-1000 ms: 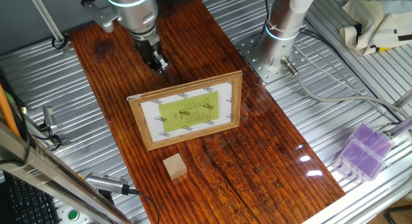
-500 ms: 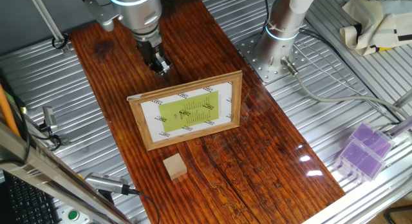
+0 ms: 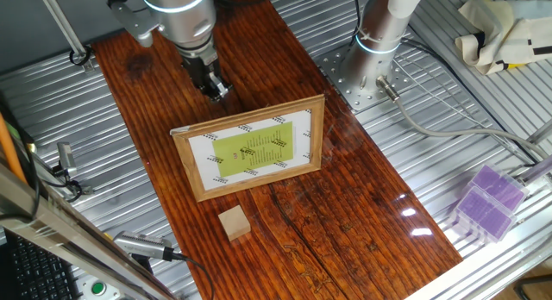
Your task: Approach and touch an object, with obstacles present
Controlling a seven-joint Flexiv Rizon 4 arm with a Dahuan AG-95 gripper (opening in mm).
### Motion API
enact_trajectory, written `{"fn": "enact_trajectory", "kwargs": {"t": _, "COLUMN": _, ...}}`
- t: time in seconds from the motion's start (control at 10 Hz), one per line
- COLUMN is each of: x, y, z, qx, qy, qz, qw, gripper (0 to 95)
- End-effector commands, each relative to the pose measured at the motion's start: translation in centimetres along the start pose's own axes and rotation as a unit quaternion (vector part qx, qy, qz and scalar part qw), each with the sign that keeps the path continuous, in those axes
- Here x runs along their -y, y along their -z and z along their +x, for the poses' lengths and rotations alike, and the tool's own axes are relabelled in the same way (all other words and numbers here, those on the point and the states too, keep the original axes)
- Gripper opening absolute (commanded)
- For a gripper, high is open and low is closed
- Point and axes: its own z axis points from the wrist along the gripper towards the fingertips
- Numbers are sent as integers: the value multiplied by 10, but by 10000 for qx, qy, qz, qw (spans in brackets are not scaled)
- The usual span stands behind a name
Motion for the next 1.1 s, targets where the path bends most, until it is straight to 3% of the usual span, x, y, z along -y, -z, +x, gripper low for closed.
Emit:
{"fn": "enact_trajectory", "kwargs": {"t": 0.1, "x": 0, "y": 0, "z": -1, "qx": -4, "qy": 320, "qz": -56, "qw": 9995, "gripper": 0}}
{"fn": "enact_trajectory", "kwargs": {"t": 0.9, "x": 0, "y": 0, "z": -1, "qx": -117, "qy": 467, "qz": -110, "qw": 9988, "gripper": 0}}
{"fn": "enact_trajectory", "kwargs": {"t": 1.1, "x": -15, "y": 10, "z": -6, "qx": -177, "qy": 350, "qz": -106, "qw": 9992, "gripper": 0}}
